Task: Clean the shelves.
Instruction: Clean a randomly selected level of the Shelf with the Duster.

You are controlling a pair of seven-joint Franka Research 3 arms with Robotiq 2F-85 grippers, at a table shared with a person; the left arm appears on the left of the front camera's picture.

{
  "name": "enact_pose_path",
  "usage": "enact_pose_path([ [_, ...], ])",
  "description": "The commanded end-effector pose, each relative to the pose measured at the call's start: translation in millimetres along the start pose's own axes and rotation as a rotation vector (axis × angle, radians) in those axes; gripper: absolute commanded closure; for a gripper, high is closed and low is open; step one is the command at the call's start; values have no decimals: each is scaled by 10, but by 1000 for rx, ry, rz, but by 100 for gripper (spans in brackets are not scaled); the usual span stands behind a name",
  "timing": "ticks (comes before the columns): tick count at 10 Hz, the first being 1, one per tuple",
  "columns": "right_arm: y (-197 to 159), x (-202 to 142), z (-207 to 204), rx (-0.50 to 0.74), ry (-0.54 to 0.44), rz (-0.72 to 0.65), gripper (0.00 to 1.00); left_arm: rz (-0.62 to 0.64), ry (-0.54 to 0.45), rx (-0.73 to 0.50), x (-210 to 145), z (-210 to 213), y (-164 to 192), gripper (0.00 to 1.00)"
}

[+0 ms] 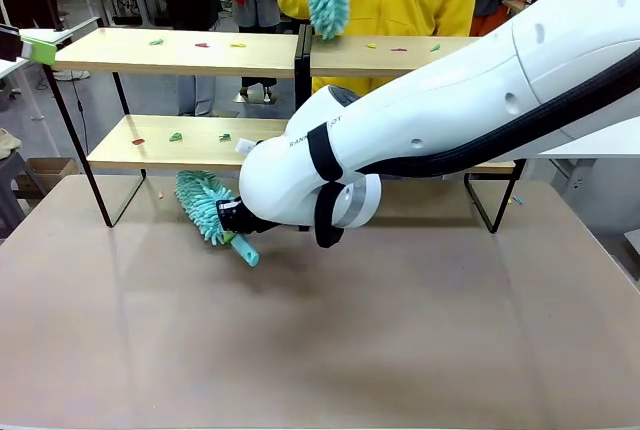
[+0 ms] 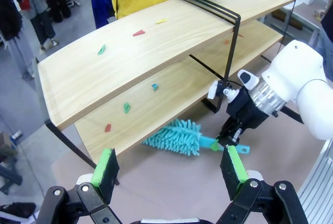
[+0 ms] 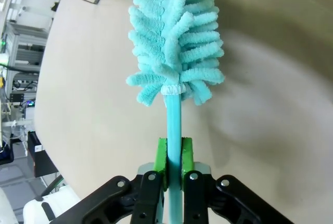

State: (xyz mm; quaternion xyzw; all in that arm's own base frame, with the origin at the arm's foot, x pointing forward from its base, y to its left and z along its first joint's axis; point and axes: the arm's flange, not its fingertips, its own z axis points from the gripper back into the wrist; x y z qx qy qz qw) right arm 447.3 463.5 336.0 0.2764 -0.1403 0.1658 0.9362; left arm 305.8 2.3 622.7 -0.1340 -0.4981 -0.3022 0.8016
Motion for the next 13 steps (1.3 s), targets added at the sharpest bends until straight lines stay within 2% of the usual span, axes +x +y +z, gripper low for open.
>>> enact_pose_path([
  [1, -11, 75, -57, 49, 53, 30, 88, 6, 12, 8, 1, 12, -15, 0],
  [6, 112, 137, -208, 128, 160, 115, 88, 6, 12, 8, 1, 12, -15, 0],
  [8, 62, 138, -105, 119, 179, 146, 88, 6, 12, 8, 1, 12, -15, 0],
  [9, 50, 112, -56, 95, 202, 206, 88, 6, 12, 8, 1, 12, -15, 0],
  [11, 0, 116, 74, 80, 353, 338, 88, 6, 12, 8, 1, 12, -15, 0],
  [13, -7, -19, 242, 153, 566, 420, 88, 6, 12, 8, 1, 12, -15, 0],
])
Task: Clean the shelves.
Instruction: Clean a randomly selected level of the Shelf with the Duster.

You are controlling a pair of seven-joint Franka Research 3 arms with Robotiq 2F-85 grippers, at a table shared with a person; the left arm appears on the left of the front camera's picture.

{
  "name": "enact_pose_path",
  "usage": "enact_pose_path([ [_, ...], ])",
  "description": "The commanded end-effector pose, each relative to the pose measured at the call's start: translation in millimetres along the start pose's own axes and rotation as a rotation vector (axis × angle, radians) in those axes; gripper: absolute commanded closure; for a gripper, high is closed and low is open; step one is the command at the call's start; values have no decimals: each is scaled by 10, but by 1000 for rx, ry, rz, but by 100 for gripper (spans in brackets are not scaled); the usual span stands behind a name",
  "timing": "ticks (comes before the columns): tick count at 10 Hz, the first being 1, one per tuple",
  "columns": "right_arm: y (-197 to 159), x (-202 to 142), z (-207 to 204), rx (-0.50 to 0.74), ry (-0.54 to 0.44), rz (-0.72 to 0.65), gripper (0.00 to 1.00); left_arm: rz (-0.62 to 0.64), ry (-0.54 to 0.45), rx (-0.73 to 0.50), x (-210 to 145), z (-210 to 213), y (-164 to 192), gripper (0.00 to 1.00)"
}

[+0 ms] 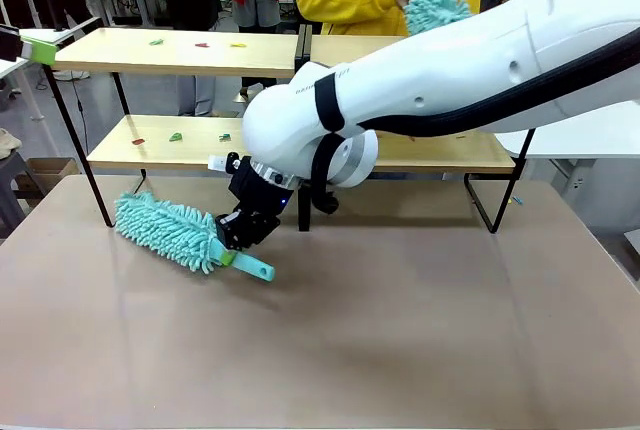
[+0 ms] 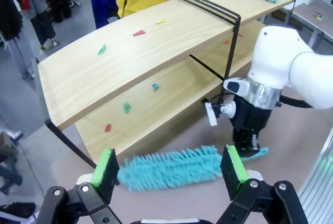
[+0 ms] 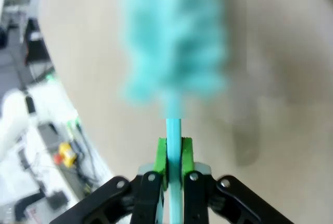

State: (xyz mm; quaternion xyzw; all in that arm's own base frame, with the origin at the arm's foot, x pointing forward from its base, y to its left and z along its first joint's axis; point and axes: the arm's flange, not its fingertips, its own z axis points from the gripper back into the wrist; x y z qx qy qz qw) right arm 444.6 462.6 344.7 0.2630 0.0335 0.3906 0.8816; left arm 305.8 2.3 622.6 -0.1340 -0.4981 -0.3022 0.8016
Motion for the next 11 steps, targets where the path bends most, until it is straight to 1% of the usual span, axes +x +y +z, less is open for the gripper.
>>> enact_pose_path([
  [1, 21, -229, 146, 55, 213, 87, 88, 6, 12, 8, 2, 12, -15, 0],
  [2, 78, -391, 141, 126, 325, 125, 88, 6, 12, 8, 2, 12, -15, 0],
  [3, 138, -562, 141, 176, 413, 165, 88, 6, 12, 8, 2, 12, -15, 0],
  [4, 207, -715, 170, 230, 446, 208, 88, 6, 12, 8, 2, 12, -15, 0],
  [5, 266, -838, 269, 272, 398, 252, 88, 6, 12, 8, 2, 12, -15, 0],
  [6, 264, -916, 416, 276, 274, 271, 88, 6, 12, 8, 2, 12, -15, 0],
  [7, 199, -1020, 668, 334, 67, 295, 88, 6, 12, 8, 2, 12, -15, 0],
  [8, 157, -1127, 798, 360, -61, 324, 88, 6, 12, 8, 2, 12, -15, 0],
  [9, 103, -1222, 906, 339, -161, 349, 88, 6, 12, 8, 2, 12, -15, 0],
  [10, 52, -1289, 966, 404, -139, 364, 88, 6, 12, 8, 2, 12, -15, 0],
  [11, 7, -1329, 971, 443, -92, 343, 88, 6, 12, 8, 2, 12, -15, 0],
])
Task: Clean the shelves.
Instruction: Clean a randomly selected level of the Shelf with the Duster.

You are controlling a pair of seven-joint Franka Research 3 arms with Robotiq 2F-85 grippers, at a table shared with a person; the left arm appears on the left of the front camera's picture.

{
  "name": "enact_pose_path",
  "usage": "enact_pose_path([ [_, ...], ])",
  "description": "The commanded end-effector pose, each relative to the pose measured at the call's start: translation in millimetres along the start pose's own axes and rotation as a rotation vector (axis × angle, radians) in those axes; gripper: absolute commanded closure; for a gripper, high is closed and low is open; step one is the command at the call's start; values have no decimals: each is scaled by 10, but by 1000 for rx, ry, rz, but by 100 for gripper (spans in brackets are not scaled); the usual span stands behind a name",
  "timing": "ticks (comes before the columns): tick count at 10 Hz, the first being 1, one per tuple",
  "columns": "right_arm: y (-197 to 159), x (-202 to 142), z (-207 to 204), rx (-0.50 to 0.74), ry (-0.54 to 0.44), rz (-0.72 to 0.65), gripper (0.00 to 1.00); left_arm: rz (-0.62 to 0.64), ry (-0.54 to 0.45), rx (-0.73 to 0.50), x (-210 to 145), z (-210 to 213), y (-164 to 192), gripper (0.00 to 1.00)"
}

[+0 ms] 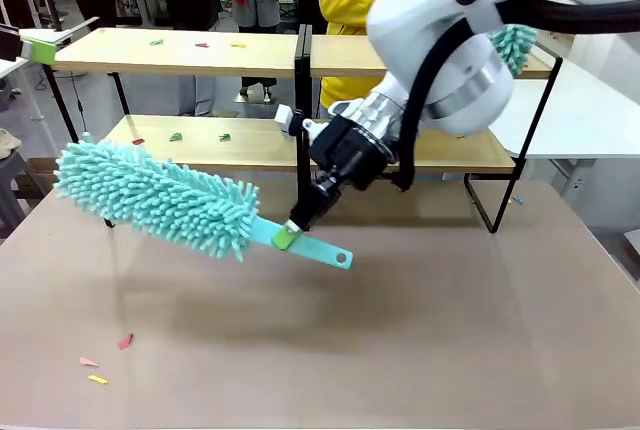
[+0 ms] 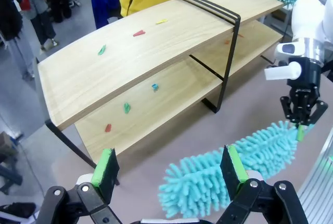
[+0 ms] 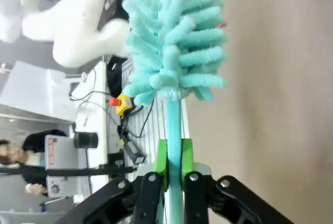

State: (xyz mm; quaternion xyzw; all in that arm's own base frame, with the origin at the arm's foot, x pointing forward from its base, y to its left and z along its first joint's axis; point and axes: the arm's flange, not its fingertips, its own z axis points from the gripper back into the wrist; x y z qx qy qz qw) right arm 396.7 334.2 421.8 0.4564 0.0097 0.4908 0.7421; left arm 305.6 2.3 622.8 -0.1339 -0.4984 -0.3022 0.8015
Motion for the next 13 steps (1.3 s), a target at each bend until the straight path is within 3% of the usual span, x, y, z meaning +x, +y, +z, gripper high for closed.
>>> enact_pose_path([
  [1, 49, -287, -82, 67, 57, -3, 88, 7, 12, 8, 1, 10, -14, 0],
  [4, 226, -793, 136, 165, 18, -60, 88, 7, 12, 8, 1, 10, -14, 0],
  [5, 257, -981, 107, 117, -96, -160, 88, 7, 12, 8, 1, 10, -14, 0],
  [6, 80, -562, 0, 130, 61, -69, 88, 7, 12, 8, 1, 10, -14, 0],
  [7, 80, -562, 0, 130, 61, -69, 88, 7, 12, 8, 1, 10, -14, 0],
  [8, 132, -825, 73, 132, 19, -113, 88, 7, 12, 8, 1, 10, -14, 0],
  [9, 88, -812, 174, 134, -53, -85, 88, 7, 12, 8, 1, 10, -14, 0],
  [10, 94, -811, 174, 128, -53, -55, 88, 7, 12, 8, 1, 10, -14, 0],
  [13, 431, -1102, 578, 64, -178, -22, 88, 7, 12, 8, 1, 10, -14, 0],
])
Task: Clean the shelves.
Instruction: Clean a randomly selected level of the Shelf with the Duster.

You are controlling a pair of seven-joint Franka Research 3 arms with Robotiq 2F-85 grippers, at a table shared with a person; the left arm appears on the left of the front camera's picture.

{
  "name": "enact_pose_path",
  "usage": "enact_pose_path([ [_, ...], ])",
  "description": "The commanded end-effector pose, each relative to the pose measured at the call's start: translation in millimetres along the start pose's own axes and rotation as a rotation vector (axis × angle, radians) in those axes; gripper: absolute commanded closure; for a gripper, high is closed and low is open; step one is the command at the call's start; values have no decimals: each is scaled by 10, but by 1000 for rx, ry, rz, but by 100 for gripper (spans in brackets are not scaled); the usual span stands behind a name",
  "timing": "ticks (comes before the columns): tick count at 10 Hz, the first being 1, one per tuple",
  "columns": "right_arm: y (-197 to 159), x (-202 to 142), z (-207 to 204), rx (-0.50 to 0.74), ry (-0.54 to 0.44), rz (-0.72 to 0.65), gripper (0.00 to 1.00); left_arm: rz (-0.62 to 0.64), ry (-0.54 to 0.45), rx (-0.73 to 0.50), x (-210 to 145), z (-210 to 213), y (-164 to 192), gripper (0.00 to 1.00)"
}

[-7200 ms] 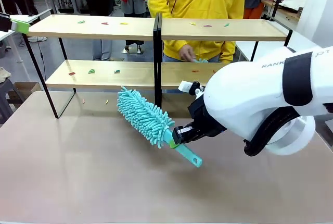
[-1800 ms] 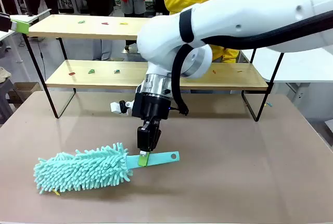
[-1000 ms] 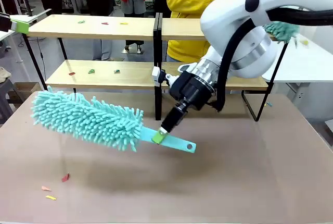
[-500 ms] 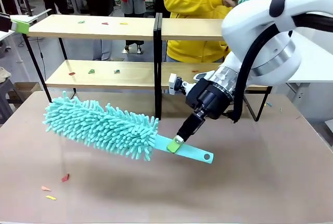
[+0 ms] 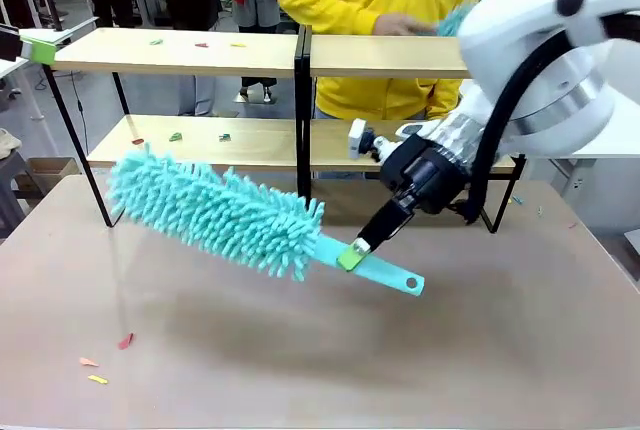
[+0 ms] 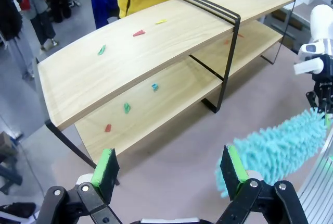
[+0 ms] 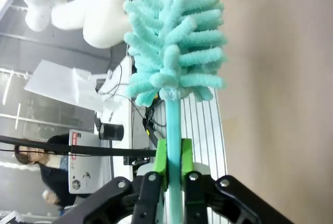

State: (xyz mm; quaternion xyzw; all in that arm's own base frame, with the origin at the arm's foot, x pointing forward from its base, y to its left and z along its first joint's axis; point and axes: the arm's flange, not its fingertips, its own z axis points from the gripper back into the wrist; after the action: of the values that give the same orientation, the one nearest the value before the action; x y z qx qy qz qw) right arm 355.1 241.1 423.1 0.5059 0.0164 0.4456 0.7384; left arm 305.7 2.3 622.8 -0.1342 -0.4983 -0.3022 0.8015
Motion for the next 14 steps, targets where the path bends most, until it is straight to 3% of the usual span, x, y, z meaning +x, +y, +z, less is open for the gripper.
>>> enact_pose_path([
  [1, 495, -452, 431, -43, -141, 56, 88, 6, 13, 8, 0, 11, -14, 0],
  [3, 1081, -934, 992, -88, -185, 50, 88, 6, 13, 8, 0, 11, -14, 0],
  [6, 1837, -1555, 1956, -416, -573, 132, 88, 6, 13, 8, 0, 11, -14, 0],
  [7, 2027, -1717, 2196, -478, -636, 198, 88, 6, 13, 8, 0, 11, -14, 0],
  [8, 2224, -1891, 2399, -587, -678, 205, 88, 6, 13, 8, 0, 11, -14, 0],
  [10, 2500, -2285, 2677, -574, -657, 281, 88, 6, 13, 8, 0, 11, -14, 0],
  [11, 2384, -2401, 2739, -587, -661, 184, 88, 6, 13, 8, 0, 11, -14, 0],
  [12, 2122, -2362, 2692, -601, -653, 105, 88, 6, 13, 8, 0, 11, -14, 0],
  [13, 2539, -2326, 2701, -599, -700, 223, 88, 6, 13, 8, 0, 11, -14, 0],
  [14, 2539, -2326, 2701, -599, -700, 223, 88, 6, 13, 8, 0, 11, -14, 0],
])
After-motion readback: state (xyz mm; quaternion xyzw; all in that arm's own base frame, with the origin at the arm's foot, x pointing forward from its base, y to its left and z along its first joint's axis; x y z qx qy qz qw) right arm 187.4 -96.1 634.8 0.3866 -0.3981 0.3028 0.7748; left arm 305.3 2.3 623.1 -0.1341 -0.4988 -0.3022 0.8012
